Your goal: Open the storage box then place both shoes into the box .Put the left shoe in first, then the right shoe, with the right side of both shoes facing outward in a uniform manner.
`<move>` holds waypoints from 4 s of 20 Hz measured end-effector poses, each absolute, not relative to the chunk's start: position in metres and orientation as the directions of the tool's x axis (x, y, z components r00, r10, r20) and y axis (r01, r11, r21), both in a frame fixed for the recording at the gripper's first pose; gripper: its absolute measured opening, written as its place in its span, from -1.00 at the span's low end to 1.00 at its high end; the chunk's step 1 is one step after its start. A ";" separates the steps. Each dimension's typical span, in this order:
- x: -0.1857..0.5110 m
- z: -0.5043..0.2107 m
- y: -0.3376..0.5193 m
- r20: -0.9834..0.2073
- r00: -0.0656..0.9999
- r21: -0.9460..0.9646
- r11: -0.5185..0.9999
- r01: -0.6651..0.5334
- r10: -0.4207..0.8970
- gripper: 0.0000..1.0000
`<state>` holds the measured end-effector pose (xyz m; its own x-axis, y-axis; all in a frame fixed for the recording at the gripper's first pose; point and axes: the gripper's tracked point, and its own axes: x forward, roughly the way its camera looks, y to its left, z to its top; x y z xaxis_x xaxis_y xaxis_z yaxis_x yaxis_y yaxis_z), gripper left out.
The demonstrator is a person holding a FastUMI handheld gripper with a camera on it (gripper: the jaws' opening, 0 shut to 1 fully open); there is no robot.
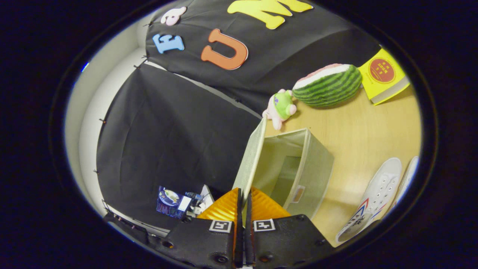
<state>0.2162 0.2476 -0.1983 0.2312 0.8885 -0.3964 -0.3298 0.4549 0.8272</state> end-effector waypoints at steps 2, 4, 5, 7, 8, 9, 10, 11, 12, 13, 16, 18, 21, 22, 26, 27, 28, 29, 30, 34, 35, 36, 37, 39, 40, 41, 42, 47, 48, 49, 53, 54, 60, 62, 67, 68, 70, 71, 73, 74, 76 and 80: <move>0.217 -0.180 0.264 -0.403 0.263 0.833 0.471 -0.291 0.876 -0.85; 0.214 -0.165 0.283 -0.419 0.287 0.821 0.494 -0.286 0.862 -0.85; 0.210 -0.156 0.292 -0.420 0.289 0.817 0.497 -0.293 0.861 -0.85; 0.197 -0.135 0.317 -0.409 0.292 0.807 0.492 -0.326 0.864 -0.85; 0.192 -0.127 0.328 -0.408 0.296 0.798 0.495 -0.345 0.864 -0.85; 0.187 -0.122 0.339 -0.411 0.300 0.784 0.502 -0.366 0.861 -0.85; 0.184 -0.119 0.349 -0.423 0.304 0.764 0.516 -0.386 0.854 -0.85; 0.181 -0.116 0.358 -0.431 0.307 0.745 0.527 -0.409 0.849 -0.85; 0.179 -0.113 0.369 -0.431 0.313 0.733 0.531 -0.426 0.846 -0.84; 0.176 -0.110 0.378 -0.428 0.320 0.732 0.532 -0.425 0.845 -0.85; 0.174 -0.107 0.408 -0.423 0.333 0.730 0.535 -0.426 0.843 -0.85; 0.175 -0.105 0.429 -0.411 0.345 0.727 0.531 -0.435 0.844 -0.81; 0.170 -0.110 0.459 -0.411 0.326 0.725 0.522 -0.449 0.851 -0.65; 0.165 -0.118 0.465 -0.437 0.310 0.724 0.534 -0.436 0.845 -0.23; 0.168 -0.163 0.457 -0.568 0.330 0.631 0.656 -0.414 0.754 1.00; 0.161 -0.165 0.454 -0.577 0.320 0.631 0.659 -0.408 0.751 1.00; 0.156 -0.169 0.448 -0.591 0.315 0.629 0.669 -0.397 0.743 1.00; 0.154 -0.173 0.440 -0.598 0.316 0.623 0.675 -0.395 0.737 1.00; 0.155 -0.177 0.430 -0.610 0.326 0.605 0.691 -0.396 0.722 1.00; 0.156 -0.188 0.374 -0.662 0.378 0.508 0.759 -0.408 0.647 1.00; 0.155 -0.191 0.357 -0.678 0.391 0.476 0.777 -0.411 0.622 1.00; 0.157 -0.195 0.339 -0.691 0.411 0.443 0.798 -0.410 0.595 1.00; 0.160 -0.199 0.323 -0.701 0.431 0.412 0.816 -0.405 0.568 1.00; 0.161 -0.212 0.286 -0.726 0.457 0.348 0.848 -0.400 0.513 1.00; 0.165 -0.220 0.267 -0.739 0.475 0.311 0.868 -0.388 0.477 1.00; 0.168 -0.230 0.247 -0.752 0.491 0.274 0.886 -0.375 0.440 1.00; 0.172 -0.242 0.228 -0.765 0.502 0.240 0.902 -0.358 0.403 1.00; 0.165 -0.317 0.137 -0.857 0.446 0.182 0.961 -0.207 0.258 1.00; 0.166 -0.330 0.123 -0.870 0.428 0.175 0.966 -0.191 0.242 1.00; 0.168 -0.341 0.106 -0.882 0.418 0.159 0.972 -0.172 0.218 1.00; 0.173 -0.375 0.056 -0.910 0.398 0.084 0.991 -0.104 0.119 1.00; 0.172 -0.382 0.047 -0.916 0.386 0.073 0.993 -0.097 0.105 1.00; 0.163 -0.423 0.025 -0.957 0.279 0.060 0.996 -0.069 0.077 0.58; 0.167 -0.435 0.024 -0.962 0.258 0.076 0.995 -0.063 0.089 0.32; 0.171 -0.450 0.033 -0.950 0.215 0.231 0.973 0.005 0.224 -0.74; 0.172 -0.450 0.034 -0.943 0.218 0.262 0.965 0.022 0.251 -0.86; 0.171 -0.448 0.033 -0.926 0.234 0.315 0.948 0.046 0.296 -0.88; 0.170 -0.446 0.035 -0.919 0.238 0.336 0.940 0.054 0.315 -0.88; 0.169 -0.440 0.040 -0.902 0.250 0.378 0.923 0.067 0.351 -0.88; 0.168 -0.434 0.045 -0.896 0.251 0.395 0.916 0.070 0.367 -0.88; 0.169 -0.425 0.047 -0.889 0.258 0.407 0.910 0.073 0.377 -0.89; 0.170 -0.406 0.054 -0.868 0.281 0.439 0.897 0.052 0.409 -0.89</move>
